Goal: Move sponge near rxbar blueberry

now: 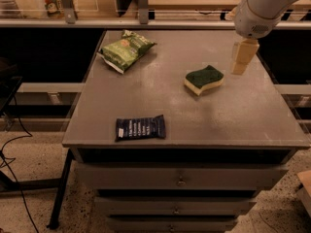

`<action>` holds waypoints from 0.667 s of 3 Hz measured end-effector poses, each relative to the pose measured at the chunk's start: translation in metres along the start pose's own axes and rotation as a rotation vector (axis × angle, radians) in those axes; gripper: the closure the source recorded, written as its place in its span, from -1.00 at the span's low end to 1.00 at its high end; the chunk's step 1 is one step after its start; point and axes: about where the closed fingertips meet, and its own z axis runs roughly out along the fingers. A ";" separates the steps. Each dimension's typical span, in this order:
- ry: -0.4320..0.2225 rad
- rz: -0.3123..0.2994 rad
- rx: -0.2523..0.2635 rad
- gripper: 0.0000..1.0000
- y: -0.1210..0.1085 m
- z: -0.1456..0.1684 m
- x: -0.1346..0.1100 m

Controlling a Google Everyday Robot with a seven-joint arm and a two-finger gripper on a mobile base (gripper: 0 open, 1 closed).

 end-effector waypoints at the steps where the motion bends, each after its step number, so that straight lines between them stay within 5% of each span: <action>1: 0.027 -0.069 0.021 -1.00 -0.043 0.056 -0.002; 2: 0.015 -0.127 0.030 -1.00 -0.066 0.090 -0.007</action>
Offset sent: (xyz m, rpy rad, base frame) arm 0.1446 0.0160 -0.0666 -0.0867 -0.0715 0.1734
